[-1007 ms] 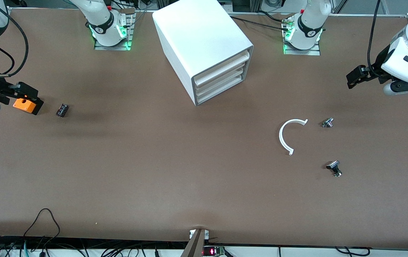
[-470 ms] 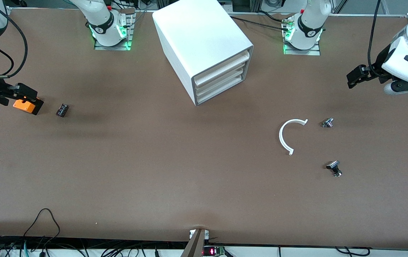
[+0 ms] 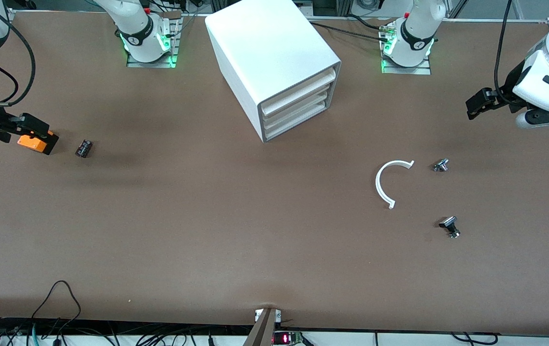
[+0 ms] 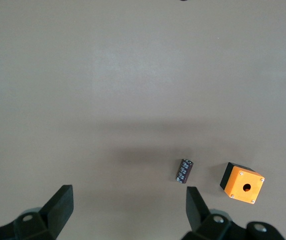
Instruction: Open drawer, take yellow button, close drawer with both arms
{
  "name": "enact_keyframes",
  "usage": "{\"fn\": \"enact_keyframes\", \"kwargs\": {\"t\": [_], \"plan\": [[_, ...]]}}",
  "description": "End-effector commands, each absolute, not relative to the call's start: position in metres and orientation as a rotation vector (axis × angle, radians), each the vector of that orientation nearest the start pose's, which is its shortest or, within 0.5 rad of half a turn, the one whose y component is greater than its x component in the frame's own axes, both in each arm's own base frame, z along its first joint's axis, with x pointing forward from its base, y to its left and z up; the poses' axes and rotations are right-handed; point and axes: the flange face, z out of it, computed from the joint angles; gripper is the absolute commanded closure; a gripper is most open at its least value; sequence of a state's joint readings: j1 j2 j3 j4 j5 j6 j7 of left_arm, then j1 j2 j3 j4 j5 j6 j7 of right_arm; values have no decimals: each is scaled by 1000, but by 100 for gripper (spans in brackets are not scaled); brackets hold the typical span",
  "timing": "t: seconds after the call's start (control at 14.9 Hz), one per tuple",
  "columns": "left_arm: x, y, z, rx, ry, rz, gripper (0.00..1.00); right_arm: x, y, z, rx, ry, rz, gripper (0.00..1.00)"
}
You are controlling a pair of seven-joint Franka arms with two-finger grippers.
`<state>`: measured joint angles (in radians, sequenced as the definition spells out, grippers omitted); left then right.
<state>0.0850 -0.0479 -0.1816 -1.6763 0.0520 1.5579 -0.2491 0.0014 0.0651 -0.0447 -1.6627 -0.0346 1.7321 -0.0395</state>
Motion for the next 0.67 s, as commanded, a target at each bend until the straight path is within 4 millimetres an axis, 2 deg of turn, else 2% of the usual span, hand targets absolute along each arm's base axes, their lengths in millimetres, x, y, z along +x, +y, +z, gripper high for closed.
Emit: {"fn": "enact_keyframes", "kwargs": {"t": [0.0, 0.27, 0.34, 0.47, 0.54, 0.6], "plan": [[537, -52, 605, -3081, -223, 110, 0, 586, -27, 563, -3165, 20, 1, 0], [540, -51, 604, -3073, -220, 117, 0, 587, -27, 564, -3162, 37, -6, 0], [538, -57, 603, -3066, -204, 140, 0, 587, -27, 565, -3160, 40, -9, 0], [549, -55, 611, -3079, -210, 137, 0, 587, -24, 565, -3160, 40, -9, 0], [554, -55, 603, -3084, -210, 152, 0, 587, -24, 564, -3160, 40, -7, 0], [552, -69, 601, -3084, -170, 158, 0, 587, -22, 564, -3160, 40, -9, 0]]}}
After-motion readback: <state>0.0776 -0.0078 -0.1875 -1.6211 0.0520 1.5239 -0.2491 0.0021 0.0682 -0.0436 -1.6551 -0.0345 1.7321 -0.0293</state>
